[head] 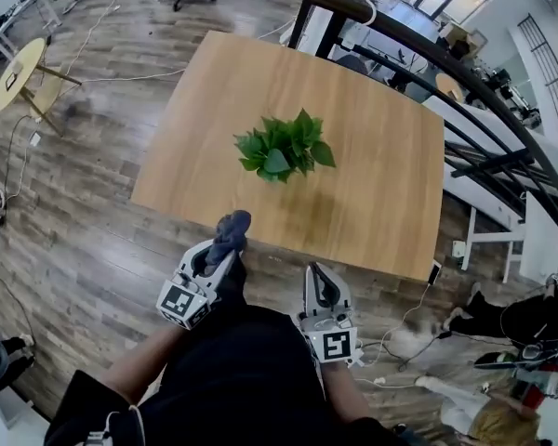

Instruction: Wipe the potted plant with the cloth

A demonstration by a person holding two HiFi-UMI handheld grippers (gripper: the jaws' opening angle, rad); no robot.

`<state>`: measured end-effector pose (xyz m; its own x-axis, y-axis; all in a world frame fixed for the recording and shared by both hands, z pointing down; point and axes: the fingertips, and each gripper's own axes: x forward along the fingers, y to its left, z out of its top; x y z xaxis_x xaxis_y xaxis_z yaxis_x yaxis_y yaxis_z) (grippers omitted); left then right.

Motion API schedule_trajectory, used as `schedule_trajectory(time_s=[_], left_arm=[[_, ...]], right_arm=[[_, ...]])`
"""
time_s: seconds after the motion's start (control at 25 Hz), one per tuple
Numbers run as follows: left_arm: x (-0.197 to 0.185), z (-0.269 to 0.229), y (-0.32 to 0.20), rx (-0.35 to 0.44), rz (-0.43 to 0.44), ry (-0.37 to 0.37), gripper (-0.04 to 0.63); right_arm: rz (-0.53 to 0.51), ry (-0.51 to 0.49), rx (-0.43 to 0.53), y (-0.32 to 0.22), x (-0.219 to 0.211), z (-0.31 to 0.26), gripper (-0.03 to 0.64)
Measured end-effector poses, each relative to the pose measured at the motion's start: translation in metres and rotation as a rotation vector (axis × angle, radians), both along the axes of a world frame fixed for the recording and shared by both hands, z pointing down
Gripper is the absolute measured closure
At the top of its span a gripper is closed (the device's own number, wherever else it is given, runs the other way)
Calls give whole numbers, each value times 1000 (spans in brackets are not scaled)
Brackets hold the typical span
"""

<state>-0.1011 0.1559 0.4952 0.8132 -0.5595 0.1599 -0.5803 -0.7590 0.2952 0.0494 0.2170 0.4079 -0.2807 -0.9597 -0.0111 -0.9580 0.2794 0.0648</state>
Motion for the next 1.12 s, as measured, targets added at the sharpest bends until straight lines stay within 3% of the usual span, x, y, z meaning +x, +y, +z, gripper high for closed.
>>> schedule_trajectory(time_s=[0.16, 0.32, 0.64, 0.8, 0.96, 1.12], left_arm=[[-1, 14, -37, -4, 18, -8, 471], [-7, 45, -71, -110, -20, -9, 471], [18, 82, -133, -182, -27, -101, 471], [31, 122, -135, -264, -28, -117, 471], [36, 148, -153, -308, -82, -142, 471], [48, 169, -180, -345, -52, -192, 471]], right_arm=[[-34, 6, -28, -44, -11, 17, 601], [-71, 112, -12, -74, -25, 27, 600], [-140, 136, -76, -116, -8, 64, 600], [-150, 99, -268, -120, 20, 115, 594], [-211, 51, -369, -128, 38, 149, 571], [-277, 38, -463, -145, 43, 192, 430]])
